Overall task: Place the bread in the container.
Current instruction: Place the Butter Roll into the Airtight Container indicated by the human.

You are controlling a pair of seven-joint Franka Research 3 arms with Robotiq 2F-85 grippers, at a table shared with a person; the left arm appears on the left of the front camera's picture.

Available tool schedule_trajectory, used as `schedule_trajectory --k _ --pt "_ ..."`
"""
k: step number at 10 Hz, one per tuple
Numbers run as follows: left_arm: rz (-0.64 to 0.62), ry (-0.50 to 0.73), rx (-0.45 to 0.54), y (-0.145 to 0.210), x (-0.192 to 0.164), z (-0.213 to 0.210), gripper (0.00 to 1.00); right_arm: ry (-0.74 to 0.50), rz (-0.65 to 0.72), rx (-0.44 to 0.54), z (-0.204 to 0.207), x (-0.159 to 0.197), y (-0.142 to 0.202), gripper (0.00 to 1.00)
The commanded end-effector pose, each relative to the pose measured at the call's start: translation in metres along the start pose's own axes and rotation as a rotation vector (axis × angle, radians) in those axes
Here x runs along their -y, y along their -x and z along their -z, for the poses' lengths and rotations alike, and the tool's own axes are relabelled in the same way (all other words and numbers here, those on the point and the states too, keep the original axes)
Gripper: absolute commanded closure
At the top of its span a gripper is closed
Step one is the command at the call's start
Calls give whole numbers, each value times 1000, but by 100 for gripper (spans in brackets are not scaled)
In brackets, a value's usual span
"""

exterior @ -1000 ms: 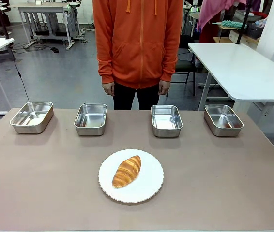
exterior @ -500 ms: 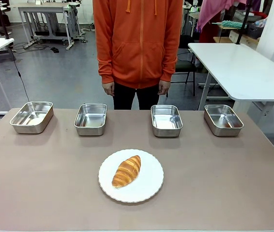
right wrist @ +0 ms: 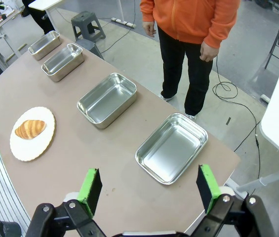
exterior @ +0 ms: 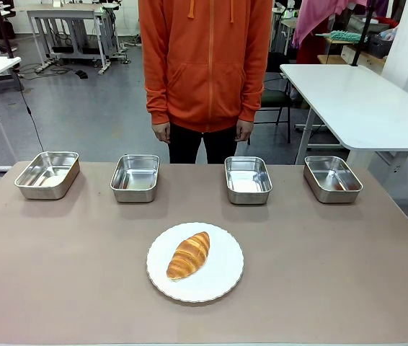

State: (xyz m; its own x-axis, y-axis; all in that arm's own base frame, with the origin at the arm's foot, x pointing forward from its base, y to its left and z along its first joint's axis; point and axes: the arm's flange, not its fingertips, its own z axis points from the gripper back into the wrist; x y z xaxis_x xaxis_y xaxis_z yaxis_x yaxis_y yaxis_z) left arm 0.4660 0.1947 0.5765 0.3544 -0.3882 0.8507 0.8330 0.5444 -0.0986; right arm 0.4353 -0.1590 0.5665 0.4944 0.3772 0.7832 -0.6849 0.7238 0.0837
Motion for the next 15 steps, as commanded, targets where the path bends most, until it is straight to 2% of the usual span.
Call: schedule_trajectory --k 1,15 --pt "12 3 2 -1 1 0 0 -8 -7 22 -1 0 -2 0" --pt "12 3 2 -1 1 0 0 -8 -7 22 -1 0 -2 0"
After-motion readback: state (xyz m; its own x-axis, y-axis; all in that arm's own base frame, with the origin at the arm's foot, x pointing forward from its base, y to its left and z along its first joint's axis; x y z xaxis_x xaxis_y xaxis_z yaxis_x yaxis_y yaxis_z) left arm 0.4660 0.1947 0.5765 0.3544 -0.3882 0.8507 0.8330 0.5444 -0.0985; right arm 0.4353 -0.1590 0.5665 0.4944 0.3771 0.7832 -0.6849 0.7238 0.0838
